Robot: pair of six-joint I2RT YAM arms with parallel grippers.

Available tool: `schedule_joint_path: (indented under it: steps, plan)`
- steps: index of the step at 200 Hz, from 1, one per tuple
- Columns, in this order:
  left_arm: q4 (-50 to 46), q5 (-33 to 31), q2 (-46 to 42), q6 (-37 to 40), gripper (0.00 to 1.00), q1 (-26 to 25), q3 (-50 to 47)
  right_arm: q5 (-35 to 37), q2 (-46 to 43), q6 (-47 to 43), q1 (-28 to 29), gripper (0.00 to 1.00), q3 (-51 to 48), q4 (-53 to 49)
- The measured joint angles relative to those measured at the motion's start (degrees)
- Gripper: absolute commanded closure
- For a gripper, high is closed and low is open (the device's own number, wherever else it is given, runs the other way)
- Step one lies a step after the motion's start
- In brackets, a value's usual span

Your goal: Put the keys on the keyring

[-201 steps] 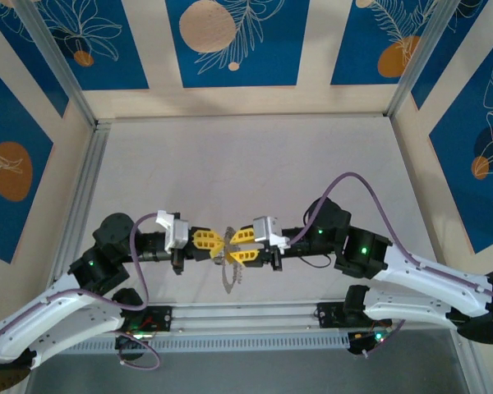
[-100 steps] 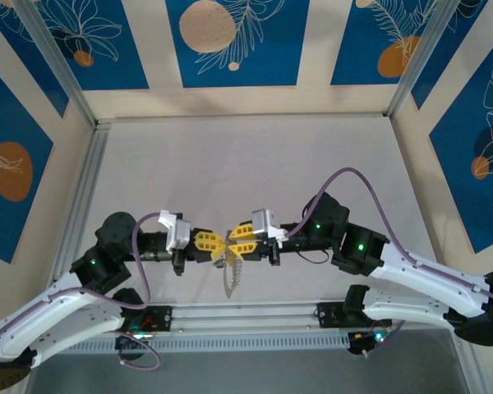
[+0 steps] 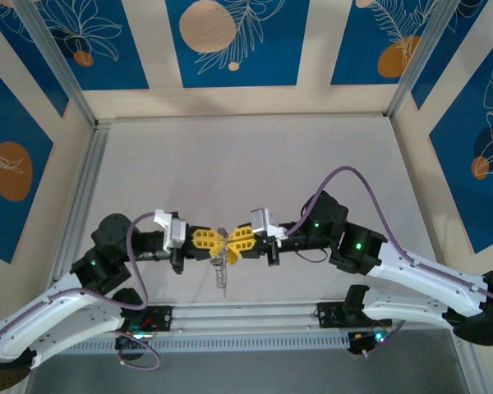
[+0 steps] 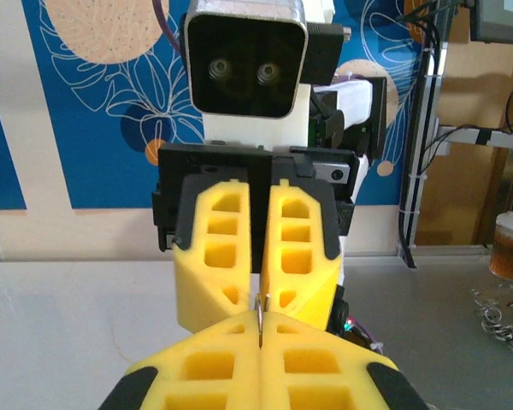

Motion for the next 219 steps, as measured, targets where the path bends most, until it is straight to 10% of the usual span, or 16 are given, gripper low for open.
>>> schedule_joint_path:
  steps: [59, 104, 161, 219]
  plan:
    - [1.53, -0.63, 0.50, -0.55, 1.00, 0.00, -0.72, -0.33, -0.26, -0.13, -0.20, 1.00, 0.02, -0.42]
    - [-9.94, -6.32, 2.01, 2.78, 0.59, 0.00, 4.94, 3.67, -0.28, -3.15, -0.31, 1.00, 3.39, -9.44]
    - [-32.33, -18.40, 6.43, 8.85, 0.58, 0.00, 21.44, 14.27, 1.77, -7.89, 1.68, 1.00, 14.51, -25.62]
    - [-42.25, -15.78, 12.83, 10.21, 0.61, -0.11, 27.19, 19.85, 6.56, -8.76, 1.95, 1.00, 20.81, -35.78]
